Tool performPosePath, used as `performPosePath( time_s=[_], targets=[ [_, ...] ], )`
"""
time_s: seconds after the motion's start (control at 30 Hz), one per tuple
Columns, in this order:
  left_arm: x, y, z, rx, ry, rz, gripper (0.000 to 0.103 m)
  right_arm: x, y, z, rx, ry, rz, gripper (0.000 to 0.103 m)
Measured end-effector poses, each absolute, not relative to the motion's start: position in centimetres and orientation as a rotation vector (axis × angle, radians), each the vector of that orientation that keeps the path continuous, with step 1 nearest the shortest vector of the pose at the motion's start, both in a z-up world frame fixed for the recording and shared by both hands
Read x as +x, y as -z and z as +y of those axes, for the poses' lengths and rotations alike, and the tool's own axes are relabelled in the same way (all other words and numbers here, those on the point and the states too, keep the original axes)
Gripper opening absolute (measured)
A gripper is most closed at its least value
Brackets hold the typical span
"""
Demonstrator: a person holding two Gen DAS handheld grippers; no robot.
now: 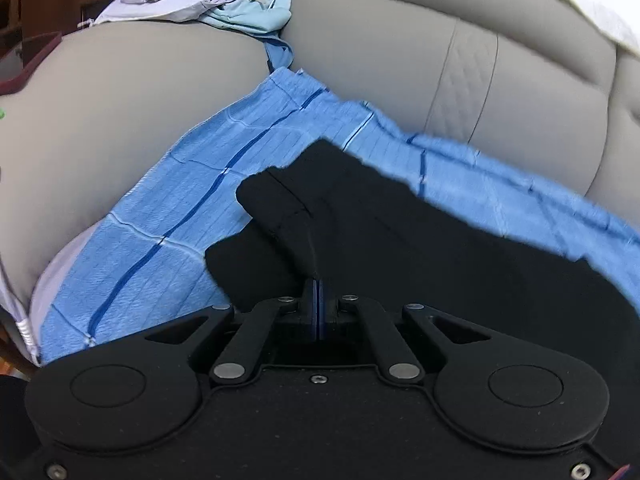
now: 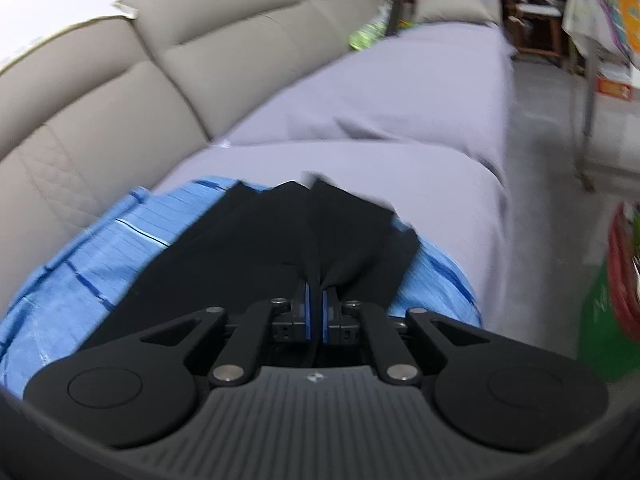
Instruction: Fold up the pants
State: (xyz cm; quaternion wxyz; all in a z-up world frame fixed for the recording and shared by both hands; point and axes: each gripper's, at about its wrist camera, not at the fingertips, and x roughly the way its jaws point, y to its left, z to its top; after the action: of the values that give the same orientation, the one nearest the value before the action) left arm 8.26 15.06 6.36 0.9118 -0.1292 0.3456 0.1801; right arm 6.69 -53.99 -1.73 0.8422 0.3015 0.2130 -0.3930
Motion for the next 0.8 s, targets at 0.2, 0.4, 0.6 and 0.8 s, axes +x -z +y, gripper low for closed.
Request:
performPosePath(
  time_s=[0.2,0.4,0.6,0.8],
  targets=[
    [7.8,-5.9,15.1,-0.261,-0.381,0.729,0.001,5.5,2.0,-54.5,0.608,0.897,0.453,0.01],
    [7.7,-4.0,14.1,-0.199,-0.383,0.823,0.002,4.8,2.1,-56.4,0.588,1.041,0.502,0.05],
    [6.8,-3.5,14.3,-0.198,-0.378,0.833,0.004,5.2,-1.0,-53.2,0.492,0.967,0.439,0.076],
    [4.5,-5.2,16.4,-0.296,-0.356,0.78,0.032,9.5,-4.2,-43.5,0.352,0.501,0.42,0.085]
  ],
)
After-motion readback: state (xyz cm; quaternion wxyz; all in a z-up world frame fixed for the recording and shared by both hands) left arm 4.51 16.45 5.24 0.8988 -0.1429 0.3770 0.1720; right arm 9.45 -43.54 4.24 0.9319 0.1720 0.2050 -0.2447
